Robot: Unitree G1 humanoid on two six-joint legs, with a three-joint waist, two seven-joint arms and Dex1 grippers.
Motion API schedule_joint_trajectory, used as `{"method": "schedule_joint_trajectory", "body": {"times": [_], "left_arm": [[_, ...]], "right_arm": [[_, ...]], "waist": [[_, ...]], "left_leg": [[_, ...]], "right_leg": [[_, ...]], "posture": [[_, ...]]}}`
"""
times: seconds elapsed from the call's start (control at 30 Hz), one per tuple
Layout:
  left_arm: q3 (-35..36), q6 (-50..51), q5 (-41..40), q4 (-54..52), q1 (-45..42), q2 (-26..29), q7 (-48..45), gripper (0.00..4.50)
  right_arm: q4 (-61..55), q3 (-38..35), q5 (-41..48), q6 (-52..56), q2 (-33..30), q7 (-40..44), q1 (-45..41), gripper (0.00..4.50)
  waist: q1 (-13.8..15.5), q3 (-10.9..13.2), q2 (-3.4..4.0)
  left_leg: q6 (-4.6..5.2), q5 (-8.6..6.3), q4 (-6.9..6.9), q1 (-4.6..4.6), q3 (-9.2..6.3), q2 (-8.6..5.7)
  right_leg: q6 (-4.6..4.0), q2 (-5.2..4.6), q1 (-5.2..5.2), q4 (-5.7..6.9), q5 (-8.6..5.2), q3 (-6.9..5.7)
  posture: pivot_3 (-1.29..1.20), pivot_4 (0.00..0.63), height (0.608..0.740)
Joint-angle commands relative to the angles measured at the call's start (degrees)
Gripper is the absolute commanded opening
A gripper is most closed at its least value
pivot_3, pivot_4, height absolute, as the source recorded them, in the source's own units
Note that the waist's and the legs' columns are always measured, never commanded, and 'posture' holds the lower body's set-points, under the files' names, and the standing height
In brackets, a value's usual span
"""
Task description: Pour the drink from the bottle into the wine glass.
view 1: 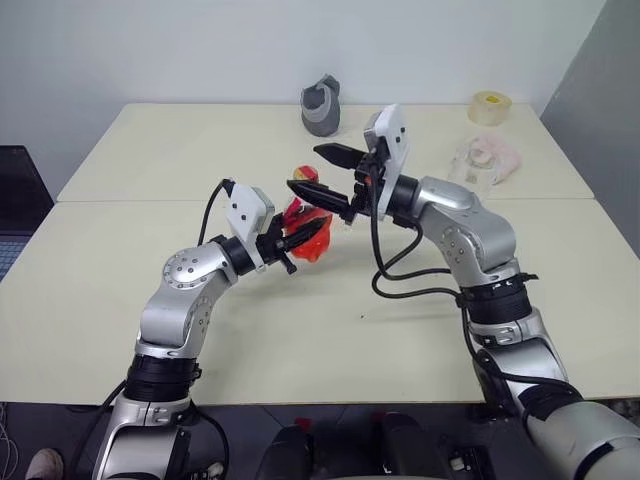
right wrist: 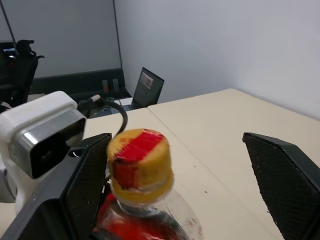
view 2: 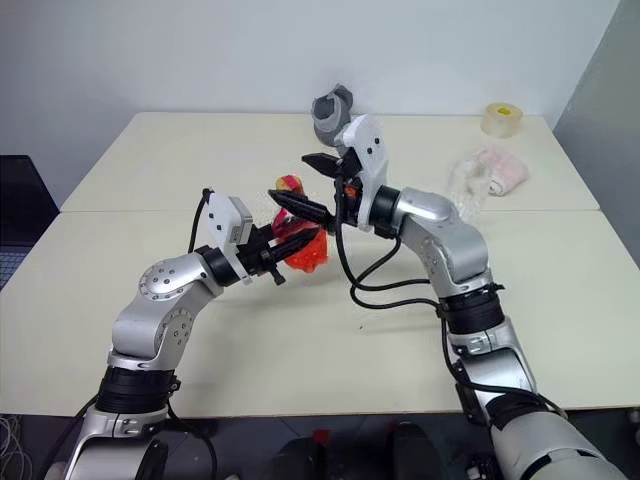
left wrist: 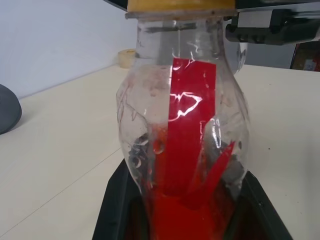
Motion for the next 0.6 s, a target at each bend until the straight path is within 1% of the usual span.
{"method": "schedule_joint_trajectory", "body": {"times": [0.03,0.33,0.47,0.6], "left_arm": [[0.8,-1.1,-0.8,-2.6,-0.9,-0.2,0.1,1.01],[0.9,-1.0,-0.8,-2.0,-1.4,-0.1,-0.4,1.01],[1.0,-1.0,-0.8,-1.8,-1.7,0.0,-0.6,1.01],[0.9,-1.1,-0.7,-1.4,-1.9,-0.1,-0.7,1.01]], "right_arm": [[-1.7,-1.6,-0.1,-0.8,-1.0,-0.4,-0.5,4.48],[-7.0,-3.2,2.2,2.2,-6.5,1.1,3.5,4.48],[-10.2,-3.6,4.4,3.8,-9.0,3.3,5.8,4.48],[-10.7,-3.7,5.1,4.4,-9.1,3.2,6.0,4.48]], "waist": [[0.0,0.0,0.0],[0.1,0.0,0.0],[0.1,0.0,0.0],[-0.1,0.0,0.0]], "left_leg": [[0.0,0.0,0.0,0.0,0.0,0.0],[0.01,0.0,0.0,-0.02,-0.01,-0.01],[0.02,-0.01,0.0,-0.01,0.01,-0.01],[0.03,-0.02,0.0,0.01,0.02,0.02]], "right_leg": [[0.0,0.0,0.0,0.0,0.0,0.0],[0.0,-0.01,0.02,-0.02,0.0,-0.01],[0.0,-0.01,0.02,-0.01,0.0,-0.01],[0.0,0.01,0.02,0.01,0.0,0.01]], "posture": [[0.0,0.15,0.74],[0.0,0.15,0.74],[0.0,0.15,0.74],[0.0,0.15,0.74]]}}
